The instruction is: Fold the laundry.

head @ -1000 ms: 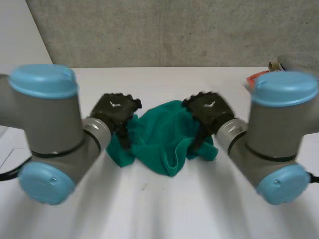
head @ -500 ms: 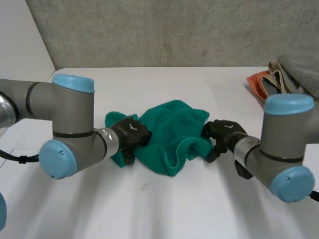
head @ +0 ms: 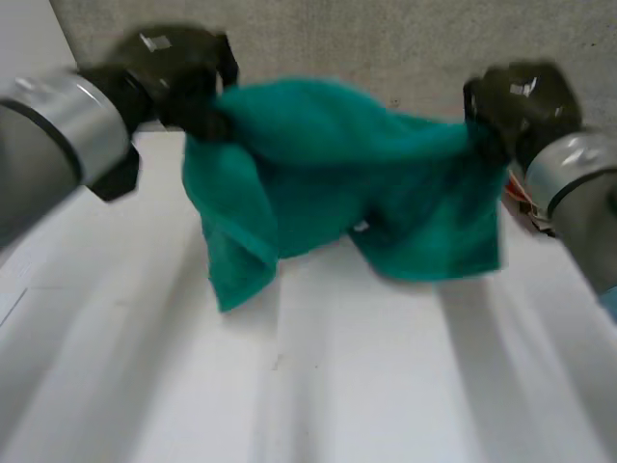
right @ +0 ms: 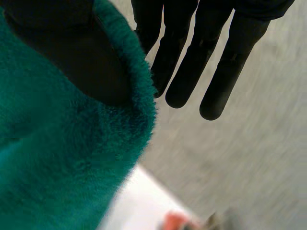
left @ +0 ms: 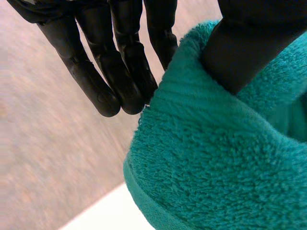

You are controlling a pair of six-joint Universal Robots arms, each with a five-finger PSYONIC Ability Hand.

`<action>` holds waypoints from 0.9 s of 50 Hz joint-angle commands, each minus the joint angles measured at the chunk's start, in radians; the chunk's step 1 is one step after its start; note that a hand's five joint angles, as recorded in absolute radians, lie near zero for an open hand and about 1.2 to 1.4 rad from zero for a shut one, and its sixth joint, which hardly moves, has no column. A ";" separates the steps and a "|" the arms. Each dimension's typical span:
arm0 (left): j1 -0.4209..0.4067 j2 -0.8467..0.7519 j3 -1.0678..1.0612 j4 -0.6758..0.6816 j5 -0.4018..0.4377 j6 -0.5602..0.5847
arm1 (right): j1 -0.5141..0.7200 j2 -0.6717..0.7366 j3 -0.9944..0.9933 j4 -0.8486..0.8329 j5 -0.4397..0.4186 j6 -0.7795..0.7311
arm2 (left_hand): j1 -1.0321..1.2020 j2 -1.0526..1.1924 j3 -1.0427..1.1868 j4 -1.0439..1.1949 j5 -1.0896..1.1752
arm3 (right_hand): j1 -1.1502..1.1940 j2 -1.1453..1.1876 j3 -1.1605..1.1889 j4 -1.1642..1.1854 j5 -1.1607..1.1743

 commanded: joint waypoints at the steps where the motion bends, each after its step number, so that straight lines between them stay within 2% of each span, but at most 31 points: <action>1: 0.022 -0.048 0.065 -0.041 -0.008 -0.036 | 0.039 0.014 -0.157 0.179 -0.044 -0.130 | 0.246 0.202 0.210 0.203 0.244 | 0.275 0.222 0.209 0.199 0.213; 6: 0.016 -0.235 0.155 -0.058 -0.040 0.039 | 0.042 0.185 -0.276 0.280 -0.052 -0.166 | 0.246 0.202 0.210 0.203 0.244 | 0.275 0.222 0.209 0.199 0.213; 12: 0.009 -0.476 0.362 -0.023 -0.082 0.138 | 0.036 0.411 -0.440 0.249 -0.041 -0.192 | 0.246 0.202 0.210 0.203 0.244 | 0.275 0.222 0.209 0.199 0.213; 14: 0.006 -0.556 0.485 0.004 -0.082 0.173 | 0.034 0.506 -0.552 0.196 -0.023 -0.215 | 0.246 0.202 0.210 0.203 0.244 | 0.275 0.222 0.209 0.199 0.213; 17: 0.009 -0.593 0.615 0.050 -0.092 0.191 | 0.034 0.574 -0.667 0.127 0.022 -0.225 | 0.246 0.202 0.210 0.203 0.244 | 0.275 0.222 0.209 0.199 0.213; 21: 0.003 -0.547 0.731 0.188 -0.158 0.112 | 0.033 0.577 -0.809 -0.083 0.108 -0.180 | 0.246 0.202 0.210 0.203 0.244 | 0.275 0.222 0.209 0.199 0.213; 25: -0.015 -0.467 0.659 0.382 -0.223 0.015 | 0.040 0.529 -0.794 -0.287 0.108 -0.089 | 0.246 0.202 0.210 0.203 0.244 | 0.275 0.222 0.209 0.199 0.213; 28: -0.026 -0.449 0.529 0.458 -0.229 0.026 | 0.054 0.509 -0.757 -0.268 0.092 -0.086 | 0.246 0.202 0.210 0.203 0.244 | 0.275 0.222 0.209 0.199 0.213; 31: -0.020 -0.449 0.449 0.466 -0.224 0.055 | 0.065 0.486 -0.693 -0.199 0.074 -0.086 | 0.246 0.202 0.210 0.203 0.244 | 0.275 0.222 0.209 0.199 0.213; 38: -0.009 -0.470 0.193 0.396 -0.234 0.142 | 0.097 0.463 -0.472 -0.030 0.020 -0.089 | 0.246 0.202 0.210 0.203 0.244 | 0.275 0.222 0.209 0.199 0.213; 45: -0.012 -0.463 -0.027 0.186 -0.289 0.276 | 0.119 0.514 -0.268 0.091 0.010 -0.112 | 0.173 0.129 0.137 0.130 0.171 | 0.275 0.222 0.209 0.199 0.213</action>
